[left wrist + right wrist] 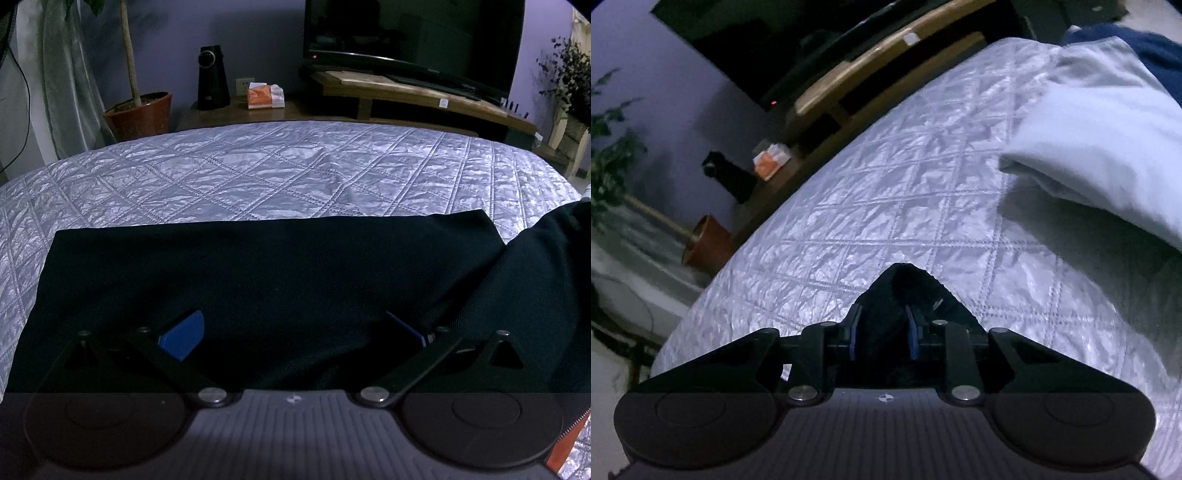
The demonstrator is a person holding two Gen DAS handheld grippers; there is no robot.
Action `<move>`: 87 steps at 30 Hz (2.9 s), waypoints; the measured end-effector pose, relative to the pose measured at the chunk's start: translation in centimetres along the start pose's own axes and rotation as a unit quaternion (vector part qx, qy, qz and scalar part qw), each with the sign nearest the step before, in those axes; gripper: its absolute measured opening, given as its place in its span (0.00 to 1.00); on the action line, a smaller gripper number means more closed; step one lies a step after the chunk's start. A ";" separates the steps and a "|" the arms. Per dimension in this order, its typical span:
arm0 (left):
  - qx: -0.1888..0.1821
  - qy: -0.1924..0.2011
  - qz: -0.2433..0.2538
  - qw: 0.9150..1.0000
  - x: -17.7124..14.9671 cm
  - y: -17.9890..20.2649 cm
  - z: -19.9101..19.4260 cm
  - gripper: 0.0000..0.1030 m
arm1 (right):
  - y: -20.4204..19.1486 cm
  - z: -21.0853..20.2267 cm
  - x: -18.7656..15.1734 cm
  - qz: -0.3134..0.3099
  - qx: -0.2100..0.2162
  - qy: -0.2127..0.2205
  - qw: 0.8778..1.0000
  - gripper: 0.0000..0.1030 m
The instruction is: Fold clothes
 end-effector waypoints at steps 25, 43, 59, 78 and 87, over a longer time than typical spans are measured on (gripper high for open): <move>-0.032 -0.001 -0.054 0.998 0.3 -1.5 -0.2 0.96 | 7.1 -9.1 -4.3 0.107 0.112 0.005 0.988 0.21; -0.054 0.084 0.233 0.967 -1.4 2.3 -8.0 0.89 | 4.3 -6.6 -6.2 -0.132 -0.092 -0.008 0.987 0.29; -0.134 0.055 0.319 0.937 -3.4 8.3 -6.6 0.84 | 7.4 -10.1 -4.4 0.029 -0.006 0.024 0.999 0.57; -0.132 0.054 0.279 0.949 -2.1 7.8 -5.6 0.83 | -2.1 -1.9 -13.9 -0.007 0.071 -0.091 0.993 0.39; -0.153 0.061 0.299 0.940 -2.8 8.7 -6.4 0.83 | -1.3 -3.7 -13.5 0.061 0.173 -0.046 0.982 0.07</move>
Point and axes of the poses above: each gripper's, at about its wrist camera, not at the fingertips, and z roughly the way its jaws point, y to its right, x to its top, the point moved 5 cm from there along z, roughly the way its jaws point, and after that the axes turned 7 degrees about z, right-handed, at the moved point
